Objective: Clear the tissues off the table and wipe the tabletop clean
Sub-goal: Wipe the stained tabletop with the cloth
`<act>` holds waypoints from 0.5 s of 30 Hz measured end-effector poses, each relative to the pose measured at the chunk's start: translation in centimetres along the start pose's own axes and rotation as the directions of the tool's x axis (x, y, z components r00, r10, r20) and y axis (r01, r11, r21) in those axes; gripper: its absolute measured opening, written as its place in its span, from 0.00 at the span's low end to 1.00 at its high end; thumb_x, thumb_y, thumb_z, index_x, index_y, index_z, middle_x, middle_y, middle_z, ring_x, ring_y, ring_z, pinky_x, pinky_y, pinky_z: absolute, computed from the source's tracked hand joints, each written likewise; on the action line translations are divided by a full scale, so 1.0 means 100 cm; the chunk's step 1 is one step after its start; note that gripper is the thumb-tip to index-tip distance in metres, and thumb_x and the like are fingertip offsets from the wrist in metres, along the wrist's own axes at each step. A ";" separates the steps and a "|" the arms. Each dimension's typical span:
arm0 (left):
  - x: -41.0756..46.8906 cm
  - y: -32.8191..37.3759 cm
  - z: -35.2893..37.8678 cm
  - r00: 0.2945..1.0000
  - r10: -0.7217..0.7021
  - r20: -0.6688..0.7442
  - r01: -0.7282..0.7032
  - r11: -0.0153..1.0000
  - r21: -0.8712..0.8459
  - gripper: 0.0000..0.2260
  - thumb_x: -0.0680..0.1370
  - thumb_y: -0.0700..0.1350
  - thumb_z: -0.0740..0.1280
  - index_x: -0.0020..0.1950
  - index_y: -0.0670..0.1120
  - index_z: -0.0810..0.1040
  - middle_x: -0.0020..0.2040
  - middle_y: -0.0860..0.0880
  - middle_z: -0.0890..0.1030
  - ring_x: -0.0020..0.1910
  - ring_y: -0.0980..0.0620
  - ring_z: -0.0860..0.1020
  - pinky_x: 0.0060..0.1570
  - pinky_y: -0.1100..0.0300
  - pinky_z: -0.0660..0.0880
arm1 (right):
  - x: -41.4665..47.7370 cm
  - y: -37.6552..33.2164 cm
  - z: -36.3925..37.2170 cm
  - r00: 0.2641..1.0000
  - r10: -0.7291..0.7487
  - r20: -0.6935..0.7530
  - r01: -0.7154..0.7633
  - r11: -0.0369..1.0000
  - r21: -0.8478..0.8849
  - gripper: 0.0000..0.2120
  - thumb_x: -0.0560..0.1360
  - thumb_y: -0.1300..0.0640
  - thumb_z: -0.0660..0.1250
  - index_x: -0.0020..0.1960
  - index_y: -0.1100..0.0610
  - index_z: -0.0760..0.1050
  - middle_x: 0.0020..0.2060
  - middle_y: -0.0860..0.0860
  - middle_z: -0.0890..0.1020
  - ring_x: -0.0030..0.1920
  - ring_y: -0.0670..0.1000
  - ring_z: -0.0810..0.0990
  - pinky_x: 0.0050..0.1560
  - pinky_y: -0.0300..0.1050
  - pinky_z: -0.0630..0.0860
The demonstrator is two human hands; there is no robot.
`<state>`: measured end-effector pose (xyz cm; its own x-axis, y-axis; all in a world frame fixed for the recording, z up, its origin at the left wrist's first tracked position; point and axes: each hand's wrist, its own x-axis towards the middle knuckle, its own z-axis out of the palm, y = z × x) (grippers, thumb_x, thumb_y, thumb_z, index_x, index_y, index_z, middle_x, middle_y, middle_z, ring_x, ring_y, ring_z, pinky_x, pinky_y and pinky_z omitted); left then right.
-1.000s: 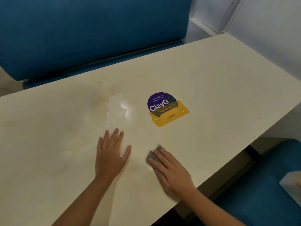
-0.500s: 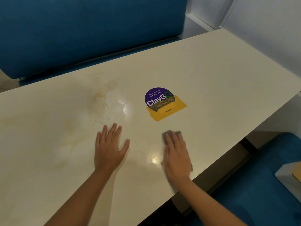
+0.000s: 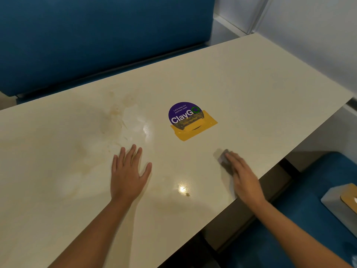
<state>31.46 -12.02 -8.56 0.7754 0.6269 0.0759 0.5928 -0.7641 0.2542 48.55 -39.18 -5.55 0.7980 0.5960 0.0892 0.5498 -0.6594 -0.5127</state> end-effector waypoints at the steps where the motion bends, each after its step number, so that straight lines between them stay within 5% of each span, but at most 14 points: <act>1: 0.000 0.000 0.000 1.000 0.000 0.000 0.000 1.000 -0.003 0.30 0.76 0.61 0.49 0.71 0.46 0.68 0.72 0.48 0.67 0.74 0.43 0.59 0.72 0.49 0.51 | 0.006 0.008 -0.004 0.996 0.086 -0.012 -0.086 0.996 -0.015 0.23 0.79 0.65 0.52 0.72 0.51 0.64 0.72 0.47 0.64 0.72 0.46 0.60 0.67 0.37 0.58; 8: 0.001 0.000 -0.002 1.000 -0.003 0.003 0.003 1.000 -0.003 0.30 0.75 0.62 0.48 0.71 0.47 0.68 0.73 0.48 0.66 0.74 0.44 0.58 0.72 0.49 0.50 | 0.012 0.015 0.017 0.984 0.175 -0.011 -0.173 0.958 -0.230 0.23 0.79 0.54 0.45 0.70 0.60 0.65 0.69 0.58 0.67 0.71 0.60 0.62 0.71 0.52 0.58; 12: 0.001 0.001 -0.002 1.000 0.000 0.015 0.000 1.000 0.004 0.31 0.75 0.62 0.48 0.71 0.46 0.68 0.72 0.48 0.67 0.74 0.43 0.59 0.72 0.48 0.52 | -0.006 -0.036 0.044 0.975 0.170 -0.143 -0.207 0.927 -0.313 0.24 0.78 0.55 0.46 0.68 0.63 0.68 0.65 0.62 0.72 0.68 0.60 0.63 0.69 0.50 0.55; 15: -0.001 0.002 -0.005 0.999 0.008 0.049 -0.009 1.000 0.008 0.33 0.75 0.63 0.45 0.73 0.46 0.65 0.74 0.48 0.64 0.75 0.43 0.57 0.73 0.49 0.50 | -0.017 -0.067 0.062 0.976 0.196 -0.092 -0.215 0.924 -0.316 0.25 0.79 0.51 0.44 0.71 0.61 0.64 0.69 0.60 0.68 0.72 0.60 0.61 0.72 0.46 0.47</act>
<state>31.40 -12.12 -8.03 0.7900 0.6123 0.0302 0.5879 -0.7707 0.2457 41.95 -32.93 -7.55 0.9096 0.4104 0.0649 0.4140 -0.8824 -0.2236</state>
